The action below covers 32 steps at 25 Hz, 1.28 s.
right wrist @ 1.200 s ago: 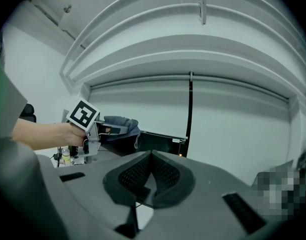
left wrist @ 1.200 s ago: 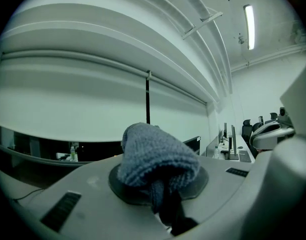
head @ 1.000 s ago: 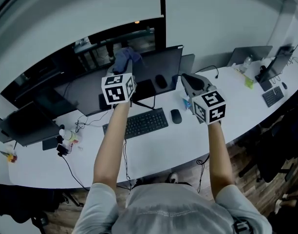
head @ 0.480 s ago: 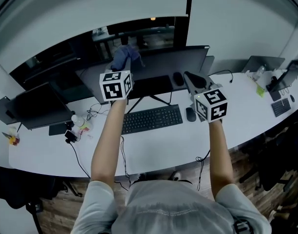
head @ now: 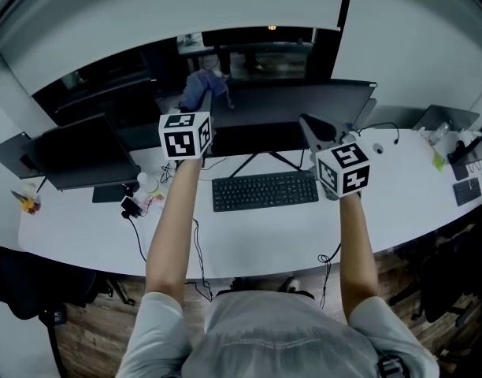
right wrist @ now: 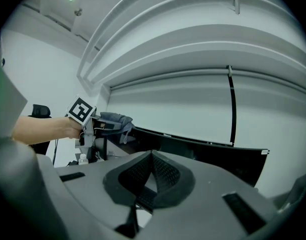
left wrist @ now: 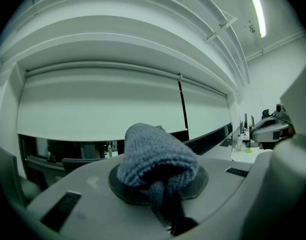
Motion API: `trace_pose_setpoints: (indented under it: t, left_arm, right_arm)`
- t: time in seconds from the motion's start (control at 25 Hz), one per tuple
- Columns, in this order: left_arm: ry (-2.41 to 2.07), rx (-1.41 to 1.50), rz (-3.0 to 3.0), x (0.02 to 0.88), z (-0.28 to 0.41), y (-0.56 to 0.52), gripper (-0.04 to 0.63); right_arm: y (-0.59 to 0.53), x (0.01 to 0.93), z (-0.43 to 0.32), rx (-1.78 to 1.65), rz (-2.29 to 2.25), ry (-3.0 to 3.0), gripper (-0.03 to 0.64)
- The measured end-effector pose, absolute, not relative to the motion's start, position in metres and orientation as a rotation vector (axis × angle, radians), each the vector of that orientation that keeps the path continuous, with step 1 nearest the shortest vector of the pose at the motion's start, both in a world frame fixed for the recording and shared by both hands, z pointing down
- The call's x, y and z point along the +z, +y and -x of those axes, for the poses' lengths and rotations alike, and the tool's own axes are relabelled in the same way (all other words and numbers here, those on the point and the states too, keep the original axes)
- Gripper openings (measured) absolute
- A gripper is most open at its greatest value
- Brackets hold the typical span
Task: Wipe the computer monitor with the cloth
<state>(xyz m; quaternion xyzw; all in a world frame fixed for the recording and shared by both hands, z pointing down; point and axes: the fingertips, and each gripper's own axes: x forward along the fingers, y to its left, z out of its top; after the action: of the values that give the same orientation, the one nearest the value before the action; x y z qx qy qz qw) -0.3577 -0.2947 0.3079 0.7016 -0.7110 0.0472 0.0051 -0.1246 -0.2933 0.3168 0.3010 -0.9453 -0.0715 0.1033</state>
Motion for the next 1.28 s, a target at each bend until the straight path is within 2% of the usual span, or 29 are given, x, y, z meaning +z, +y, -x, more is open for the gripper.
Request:
trace_pose_setpoints:
  t: [0.88,1.12,1.28]
  left_arm:
    - [-2.390,0.223,-2.000,0.325,0.513,-0.220,0.054]
    - [-2.400,0.259,-1.970,0.338,0.532,-0.219,0.054]
    - [-2.329,0.335,-2.062,0.352,0.515,-0.227,0.054]
  right_arm:
    - [-0.272,0.337,0.245,-0.203,-0.757,-2.819,0.002]
    - [-0.270,0.344,0.260,-0.201,-0.756,-2.808,0.002]
    - [-0.265,0.354,0.266,-0.183,-0.747,-2.799,0.002]
